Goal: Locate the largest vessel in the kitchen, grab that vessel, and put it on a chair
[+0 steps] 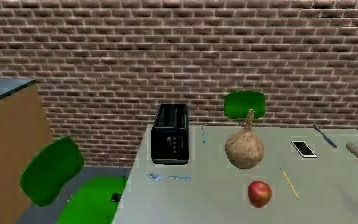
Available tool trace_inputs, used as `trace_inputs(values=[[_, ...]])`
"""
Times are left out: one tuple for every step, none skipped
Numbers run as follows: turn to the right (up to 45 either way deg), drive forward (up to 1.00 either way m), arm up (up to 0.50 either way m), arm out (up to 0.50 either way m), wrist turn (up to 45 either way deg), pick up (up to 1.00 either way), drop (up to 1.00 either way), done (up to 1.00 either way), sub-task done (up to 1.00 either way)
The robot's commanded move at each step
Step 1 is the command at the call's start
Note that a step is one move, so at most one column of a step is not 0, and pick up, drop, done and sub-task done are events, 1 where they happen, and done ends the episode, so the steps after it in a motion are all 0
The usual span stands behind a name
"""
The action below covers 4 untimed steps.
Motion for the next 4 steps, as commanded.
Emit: trace_inputs(values=[[-45.0, 0.0, 0.0, 0.0, 0.0, 0.0, 0.0, 0.0, 0.0], [-21.0, 0.0, 0.0, 0.0, 0.0, 0.0, 0.0, 0.0, 0.0], [0.0, 0.0, 0.5, 0.0, 0.0, 0.0, 0.0, 0.0, 0.0], [0.0, 0.0, 0.38, 0.0, 0.0, 0.0, 0.0, 0.0, 0.0]])
